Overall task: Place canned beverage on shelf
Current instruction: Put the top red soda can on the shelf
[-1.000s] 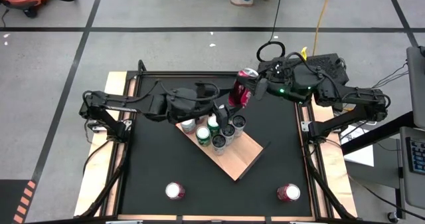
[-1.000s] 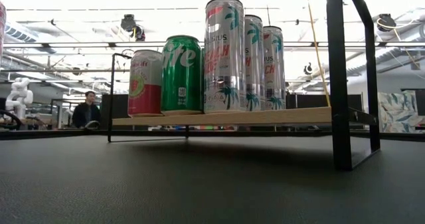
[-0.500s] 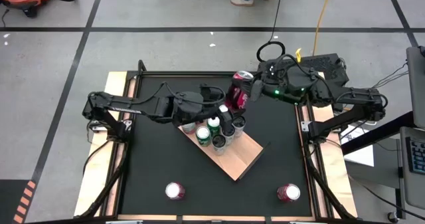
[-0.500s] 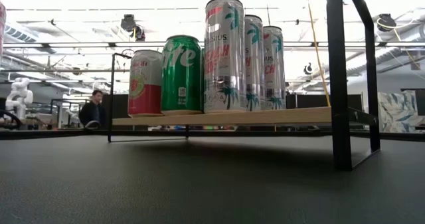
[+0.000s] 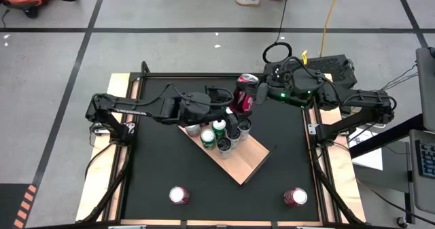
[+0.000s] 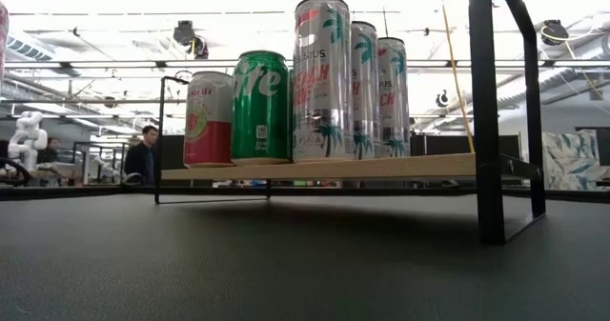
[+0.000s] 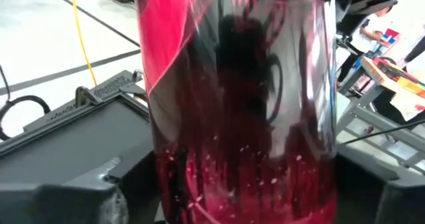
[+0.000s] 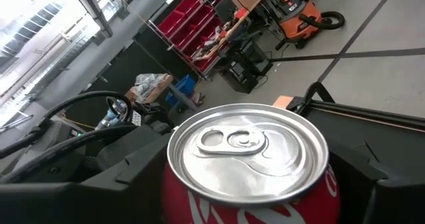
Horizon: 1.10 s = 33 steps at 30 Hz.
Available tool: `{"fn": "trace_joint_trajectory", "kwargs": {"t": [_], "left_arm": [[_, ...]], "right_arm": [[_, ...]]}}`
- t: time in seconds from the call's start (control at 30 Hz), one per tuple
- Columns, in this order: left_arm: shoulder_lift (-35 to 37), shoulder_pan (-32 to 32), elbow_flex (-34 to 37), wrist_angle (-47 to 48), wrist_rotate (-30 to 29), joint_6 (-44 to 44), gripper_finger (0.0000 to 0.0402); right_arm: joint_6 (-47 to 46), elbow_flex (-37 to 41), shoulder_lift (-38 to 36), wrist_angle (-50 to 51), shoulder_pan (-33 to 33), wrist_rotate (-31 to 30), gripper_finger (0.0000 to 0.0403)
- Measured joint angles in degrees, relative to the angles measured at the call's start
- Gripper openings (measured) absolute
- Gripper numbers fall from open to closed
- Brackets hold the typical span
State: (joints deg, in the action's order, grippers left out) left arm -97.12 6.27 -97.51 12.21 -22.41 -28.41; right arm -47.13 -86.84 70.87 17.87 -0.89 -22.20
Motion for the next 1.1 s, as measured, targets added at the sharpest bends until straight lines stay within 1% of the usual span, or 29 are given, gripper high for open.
{"fn": "trace_joint_trajectory", "kwargs": {"t": [0.1, 0.17, 0.43, 0.57, 0.7, 0.87, 1.0, 1.1], "left_arm": [[0.00, 0.03, 0.00, 0.41, 0.14, -1.15, 0.0297], [0.00, 0.01, 0.00, 0.55, 0.17, -1.39, 0.0288], [0.00, 0.03, 0.00, 0.52, 0.35, -2.36, 0.0295], [0.00, 0.08, 0.00, 0.38, 0.93, -2.59, 0.0296], [0.29, 0.19, 0.00, -0.18, 3.61, -2.91, 0.0297], [0.44, 0.20, 0.02, -4.69, 7.08, -2.81, 0.0297], [0.42, 0.16, 0.04, -10.74, 12.09, -2.79, 0.0297], [0.44, 0.13, 0.04, -13.47, 14.35, -2.65, 0.0297]], "right_arm": [[-0.06, 0.00, 0.00, 0.16, 0.00, -0.06, 0.0277], [-0.05, 0.01, 0.00, 0.26, 0.02, -0.07, 0.0277], [-0.05, 0.01, 0.02, 0.43, 0.02, -0.09, 0.0278], [-0.18, 0.01, -0.15, 0.53, 0.02, 0.60, 0.0291], [0.25, 0.01, -1.05, 0.86, 0.07, 4.44, 0.0315], [0.89, 0.01, -2.79, 0.15, 0.07, 9.65, 0.0339], [3.24, 0.01, -5.31, 0.13, 0.07, 15.39, 0.0349], [5.98, 0.01, -7.52, 0.18, 0.07, 20.57, 0.0353]]}}
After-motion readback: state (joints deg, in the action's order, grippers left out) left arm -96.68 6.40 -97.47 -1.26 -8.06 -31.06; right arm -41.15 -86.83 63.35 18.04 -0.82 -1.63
